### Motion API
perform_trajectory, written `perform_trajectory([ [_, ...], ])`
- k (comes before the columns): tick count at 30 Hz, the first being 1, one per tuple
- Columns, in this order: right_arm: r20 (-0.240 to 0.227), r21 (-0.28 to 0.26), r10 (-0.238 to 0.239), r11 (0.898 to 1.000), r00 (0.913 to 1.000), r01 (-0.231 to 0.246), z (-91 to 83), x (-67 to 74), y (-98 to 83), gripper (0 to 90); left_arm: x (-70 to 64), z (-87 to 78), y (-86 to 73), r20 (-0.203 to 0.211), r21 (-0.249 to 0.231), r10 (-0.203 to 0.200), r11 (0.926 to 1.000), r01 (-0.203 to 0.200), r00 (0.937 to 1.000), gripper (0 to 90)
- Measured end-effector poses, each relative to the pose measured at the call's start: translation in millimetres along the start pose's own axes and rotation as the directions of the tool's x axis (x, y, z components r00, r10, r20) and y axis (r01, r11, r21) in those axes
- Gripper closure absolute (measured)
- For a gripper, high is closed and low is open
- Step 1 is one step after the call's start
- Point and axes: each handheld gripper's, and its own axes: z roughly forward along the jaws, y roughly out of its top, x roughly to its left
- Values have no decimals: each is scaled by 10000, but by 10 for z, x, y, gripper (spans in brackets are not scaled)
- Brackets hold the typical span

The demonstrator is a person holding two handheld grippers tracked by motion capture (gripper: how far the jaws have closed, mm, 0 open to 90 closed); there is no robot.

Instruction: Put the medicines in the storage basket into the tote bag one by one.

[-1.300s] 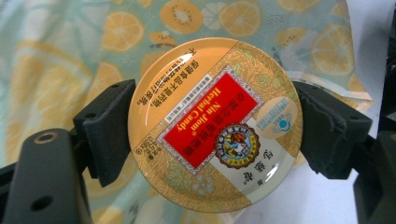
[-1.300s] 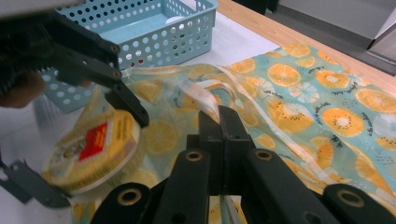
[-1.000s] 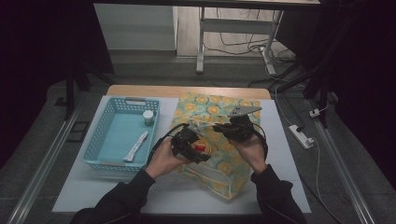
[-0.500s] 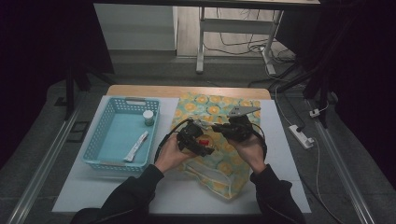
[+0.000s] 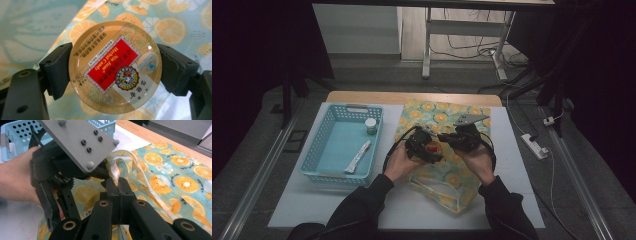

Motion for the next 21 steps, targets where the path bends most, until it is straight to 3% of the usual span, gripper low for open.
perform_trajectory([
  [21,68,234,148,9996,9999,-149,103,-65,-84,900,53,289,-114,-661,-179,-225,9996,213,9976,196],
])
